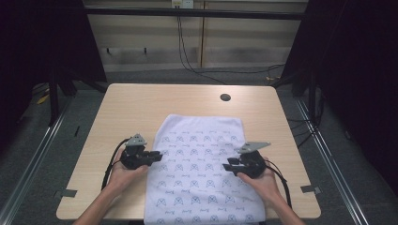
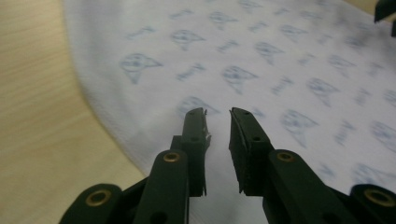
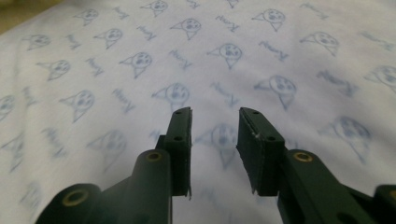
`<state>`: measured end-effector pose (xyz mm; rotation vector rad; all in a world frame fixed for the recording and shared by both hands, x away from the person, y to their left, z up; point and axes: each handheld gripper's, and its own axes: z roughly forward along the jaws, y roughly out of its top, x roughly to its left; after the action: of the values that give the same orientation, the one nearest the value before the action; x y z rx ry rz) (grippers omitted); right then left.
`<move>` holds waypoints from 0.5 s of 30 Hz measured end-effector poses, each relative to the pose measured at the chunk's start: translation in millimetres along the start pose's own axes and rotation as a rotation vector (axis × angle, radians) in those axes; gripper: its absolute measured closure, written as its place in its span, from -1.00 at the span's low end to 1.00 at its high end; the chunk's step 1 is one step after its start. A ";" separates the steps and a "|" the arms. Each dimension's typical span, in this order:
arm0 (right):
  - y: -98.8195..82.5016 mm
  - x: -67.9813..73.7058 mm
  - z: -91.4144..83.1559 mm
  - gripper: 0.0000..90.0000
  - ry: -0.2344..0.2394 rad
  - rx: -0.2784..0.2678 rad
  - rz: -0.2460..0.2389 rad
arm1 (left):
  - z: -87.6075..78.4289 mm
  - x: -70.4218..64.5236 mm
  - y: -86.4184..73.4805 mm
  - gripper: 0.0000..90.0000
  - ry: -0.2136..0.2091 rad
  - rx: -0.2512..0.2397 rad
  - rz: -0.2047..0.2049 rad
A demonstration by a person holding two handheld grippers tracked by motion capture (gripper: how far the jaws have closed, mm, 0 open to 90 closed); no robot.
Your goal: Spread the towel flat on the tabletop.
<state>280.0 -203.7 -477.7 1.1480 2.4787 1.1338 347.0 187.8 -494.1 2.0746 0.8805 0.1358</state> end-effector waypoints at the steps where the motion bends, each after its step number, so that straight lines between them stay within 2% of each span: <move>1: 5.0 -2.7 9.6 0.39 0.000 0.010 -0.003 | 3.1 2.7 0.7 0.65 0.011 0.000 -0.008; 2: 8.4 -4.3 15.9 0.34 -0.010 0.019 -0.003 | 7.1 4.6 0.7 0.61 0.033 0.016 -0.006; 4: 16.4 -10.9 31.2 0.28 -0.020 0.028 -0.022 | 12.4 2.7 -2.2 0.51 0.040 0.037 0.015; 5: 18.1 -14.0 36.3 0.25 -0.020 0.025 -0.009 | 12.5 0.5 -3.8 0.47 0.049 0.027 0.028; 6: 18.8 -16.1 40.7 0.24 -0.030 0.036 -0.006 | 12.1 -1.3 -4.8 0.41 0.044 0.025 0.020; 7: 17.9 -17.2 44.0 0.24 -0.044 0.045 -0.015 | 11.3 -2.3 -5.6 0.39 0.040 0.029 0.030; 9: 16.1 -16.8 44.5 0.29 -0.046 0.041 -0.031 | 10.7 -4.5 -7.9 0.39 0.039 0.018 0.030; 11: 15.2 -14.7 41.7 0.33 -0.069 0.059 -0.043 | 9.6 -5.6 -9.1 0.43 0.015 0.022 0.025; 12: 12.6 -12.3 38.9 0.33 -0.072 0.066 -0.059 | 9.6 -6.8 -9.7 0.42 0.003 0.022 0.029; 15: 5.7 -9.6 31.0 0.33 -0.062 0.074 -0.058 | 9.7 -15.6 -12.0 0.37 -0.019 0.027 0.056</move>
<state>303.7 -190.7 -496.5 1.1047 2.5087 0.9834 332.8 176.0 -505.9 2.1232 0.8167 0.1345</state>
